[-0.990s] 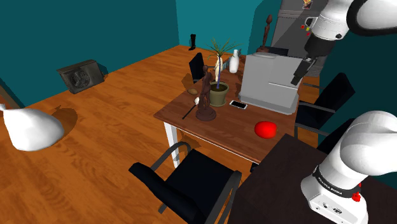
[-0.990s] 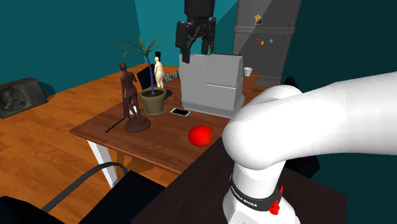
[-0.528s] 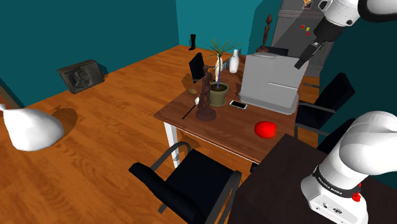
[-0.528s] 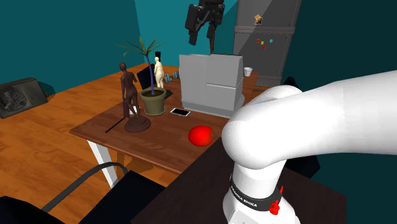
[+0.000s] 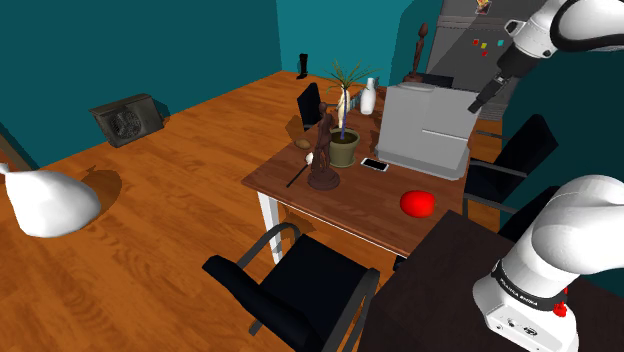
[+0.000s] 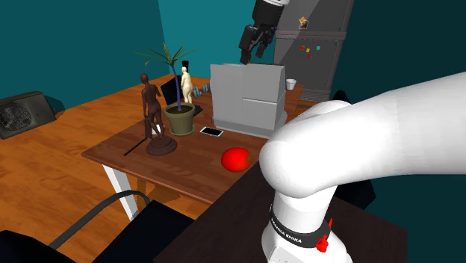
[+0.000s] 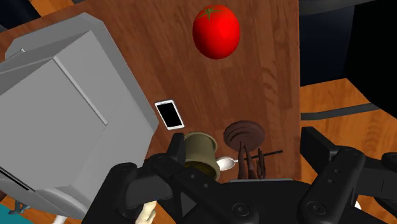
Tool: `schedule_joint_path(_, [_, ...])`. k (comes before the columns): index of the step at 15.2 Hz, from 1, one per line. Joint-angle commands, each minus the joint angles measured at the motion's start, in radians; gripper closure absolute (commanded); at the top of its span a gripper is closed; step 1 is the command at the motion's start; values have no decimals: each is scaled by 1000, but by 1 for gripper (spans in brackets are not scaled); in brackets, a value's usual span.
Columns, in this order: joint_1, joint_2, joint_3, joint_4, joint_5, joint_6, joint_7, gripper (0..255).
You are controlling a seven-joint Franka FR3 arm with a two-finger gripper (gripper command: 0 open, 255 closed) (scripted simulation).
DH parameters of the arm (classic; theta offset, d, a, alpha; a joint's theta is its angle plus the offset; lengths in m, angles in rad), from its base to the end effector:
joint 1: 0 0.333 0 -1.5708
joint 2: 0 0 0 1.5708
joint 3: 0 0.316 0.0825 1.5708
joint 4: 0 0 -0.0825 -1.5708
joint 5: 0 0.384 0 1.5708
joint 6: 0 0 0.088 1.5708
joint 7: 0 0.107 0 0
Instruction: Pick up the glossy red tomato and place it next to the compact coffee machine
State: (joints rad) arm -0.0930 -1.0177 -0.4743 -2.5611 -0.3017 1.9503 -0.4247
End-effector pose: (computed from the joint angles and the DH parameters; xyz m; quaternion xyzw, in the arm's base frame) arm 0.2340 -0.2117 0.5588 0.9827 0.0288 0.1816 0.0221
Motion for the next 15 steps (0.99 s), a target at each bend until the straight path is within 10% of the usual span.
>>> schedule_joint_path(1, [-179,-424,-90,-370,-29,68,-61,0])
schedule_joint_path(2, [-1,12,-39,0,-12,33,-25,0])
schedule_joint_path(3, [-1,12,-40,0,-12,33,-25,0])
schedule_joint_path(15, [-221,-170,-527,-395,-127,411,-404,0])
